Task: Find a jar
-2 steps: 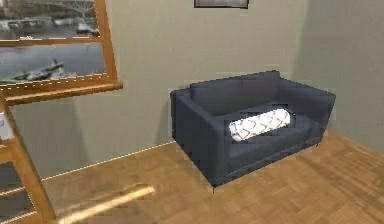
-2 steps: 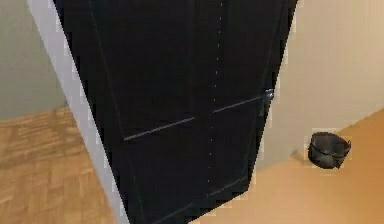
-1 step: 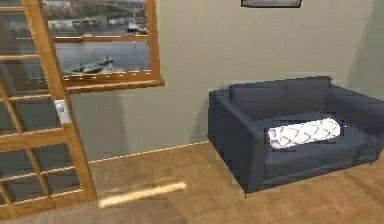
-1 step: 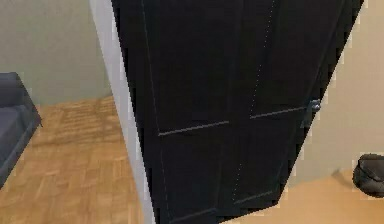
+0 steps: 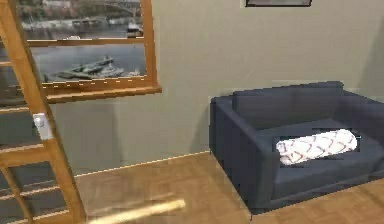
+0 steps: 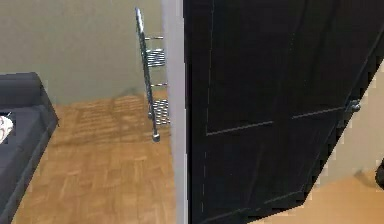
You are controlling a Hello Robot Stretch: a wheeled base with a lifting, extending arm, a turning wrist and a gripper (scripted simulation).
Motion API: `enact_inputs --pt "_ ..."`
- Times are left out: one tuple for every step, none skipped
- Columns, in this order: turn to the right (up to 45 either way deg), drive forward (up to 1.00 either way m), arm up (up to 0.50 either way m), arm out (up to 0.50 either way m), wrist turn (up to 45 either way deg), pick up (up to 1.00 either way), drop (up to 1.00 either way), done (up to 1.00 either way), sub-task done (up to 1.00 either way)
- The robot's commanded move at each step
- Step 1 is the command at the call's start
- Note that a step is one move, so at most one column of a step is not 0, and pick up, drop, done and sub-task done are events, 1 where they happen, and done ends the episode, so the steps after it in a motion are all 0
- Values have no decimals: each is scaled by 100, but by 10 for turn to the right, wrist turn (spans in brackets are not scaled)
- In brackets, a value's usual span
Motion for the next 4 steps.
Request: enact_inputs --pt "150 0 0 0 0 0 0 0 0" --pt "0 50 0 0 0 0 0 0 0" --pt "450 0 0 0 0 0 0 0 0" --pt "300 0 0 0 0 0 0 0 0"
